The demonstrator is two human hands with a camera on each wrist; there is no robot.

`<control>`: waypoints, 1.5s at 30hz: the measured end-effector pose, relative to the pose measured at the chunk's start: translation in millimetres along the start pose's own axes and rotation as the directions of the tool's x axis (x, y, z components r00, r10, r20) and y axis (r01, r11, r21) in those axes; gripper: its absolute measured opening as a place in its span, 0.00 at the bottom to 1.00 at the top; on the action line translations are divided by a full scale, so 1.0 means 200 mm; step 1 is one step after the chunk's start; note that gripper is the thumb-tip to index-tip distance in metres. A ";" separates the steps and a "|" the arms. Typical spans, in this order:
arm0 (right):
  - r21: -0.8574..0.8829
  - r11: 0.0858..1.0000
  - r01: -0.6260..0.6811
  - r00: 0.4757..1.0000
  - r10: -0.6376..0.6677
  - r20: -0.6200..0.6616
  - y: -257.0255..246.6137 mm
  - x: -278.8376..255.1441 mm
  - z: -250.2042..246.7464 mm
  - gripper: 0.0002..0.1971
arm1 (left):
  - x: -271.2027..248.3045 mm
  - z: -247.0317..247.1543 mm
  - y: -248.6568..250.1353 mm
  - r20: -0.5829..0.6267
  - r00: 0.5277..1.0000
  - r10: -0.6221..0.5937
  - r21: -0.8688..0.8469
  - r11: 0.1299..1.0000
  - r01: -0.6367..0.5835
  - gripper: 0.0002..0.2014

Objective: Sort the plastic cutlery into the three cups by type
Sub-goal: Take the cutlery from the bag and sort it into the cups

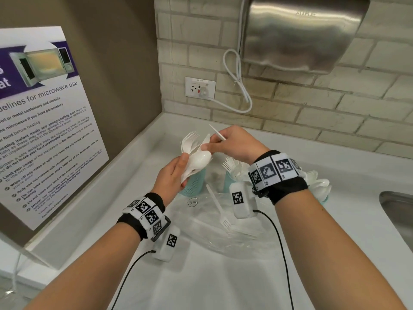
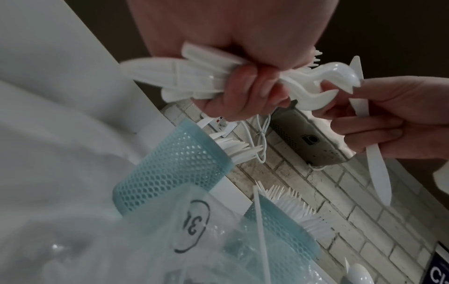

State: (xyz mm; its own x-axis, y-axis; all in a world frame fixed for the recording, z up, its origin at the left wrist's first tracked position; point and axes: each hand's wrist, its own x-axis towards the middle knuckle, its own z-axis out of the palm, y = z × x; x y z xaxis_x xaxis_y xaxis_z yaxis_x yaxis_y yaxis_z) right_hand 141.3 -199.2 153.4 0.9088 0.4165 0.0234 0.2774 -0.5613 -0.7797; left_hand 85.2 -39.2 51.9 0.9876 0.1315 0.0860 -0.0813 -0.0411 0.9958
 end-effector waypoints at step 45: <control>0.020 1.000 -0.001 0.941 0.008 -0.339 0.10 0.15 0.26 0.19 | 0.05 -0.18 -0.08 -0.198 0.963 0.182 0.110 0.980 -0.163 0.10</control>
State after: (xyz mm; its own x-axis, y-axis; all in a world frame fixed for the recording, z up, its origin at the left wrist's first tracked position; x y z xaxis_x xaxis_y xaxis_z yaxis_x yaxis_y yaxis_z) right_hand 157.4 -160.9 105.4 0.9627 0.1455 0.2281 0.2704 -0.5477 -0.7918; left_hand 91.7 -0.6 39.0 0.9097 0.3153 0.2703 -0.2256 -0.1710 0.9591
